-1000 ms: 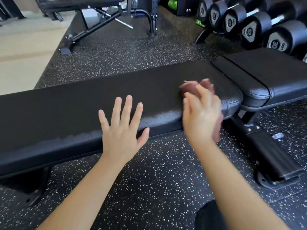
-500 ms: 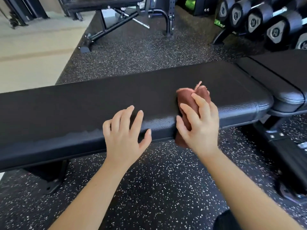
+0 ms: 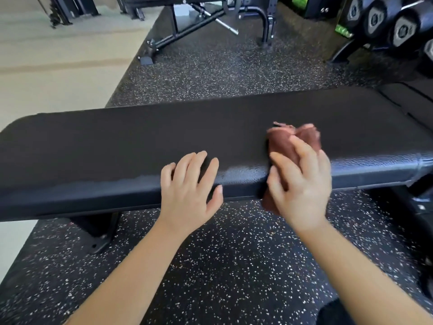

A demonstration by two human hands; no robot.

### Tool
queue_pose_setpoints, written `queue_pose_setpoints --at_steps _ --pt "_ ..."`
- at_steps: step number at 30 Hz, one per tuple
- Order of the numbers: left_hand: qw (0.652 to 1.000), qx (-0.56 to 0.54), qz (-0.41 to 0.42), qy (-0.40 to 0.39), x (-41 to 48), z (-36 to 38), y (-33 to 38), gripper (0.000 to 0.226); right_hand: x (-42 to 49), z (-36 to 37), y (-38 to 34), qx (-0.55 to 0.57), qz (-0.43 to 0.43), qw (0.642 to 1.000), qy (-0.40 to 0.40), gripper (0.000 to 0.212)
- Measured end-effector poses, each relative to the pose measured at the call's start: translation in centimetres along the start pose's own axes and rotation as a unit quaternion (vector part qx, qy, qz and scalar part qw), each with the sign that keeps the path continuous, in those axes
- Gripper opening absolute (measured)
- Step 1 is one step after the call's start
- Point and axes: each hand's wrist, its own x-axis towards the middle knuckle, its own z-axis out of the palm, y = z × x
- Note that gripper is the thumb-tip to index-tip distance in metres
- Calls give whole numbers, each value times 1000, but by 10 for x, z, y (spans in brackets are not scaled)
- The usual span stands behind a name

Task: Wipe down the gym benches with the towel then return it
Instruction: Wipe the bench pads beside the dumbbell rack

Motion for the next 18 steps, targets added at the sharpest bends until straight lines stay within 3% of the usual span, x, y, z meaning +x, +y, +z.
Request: queue_pose_setpoints --at_steps 4,8,13,18 --pt "999 15 -9 -28 -11 -10 -31 42 6 25 -61 50 -39 998 -19 16" --pt "998 23 -6 -51 -21 -19 -54 43 8 11 -35 47 -100 992 -56 19" --pt "998 14 -7 -60 -29 -23 -71 45 5 18 -62 7 -16 999 -31 19" --pt "997 -3 -27 -69 -34 -28 -92 46 14 42 -133 57 -58 995 -50 19"
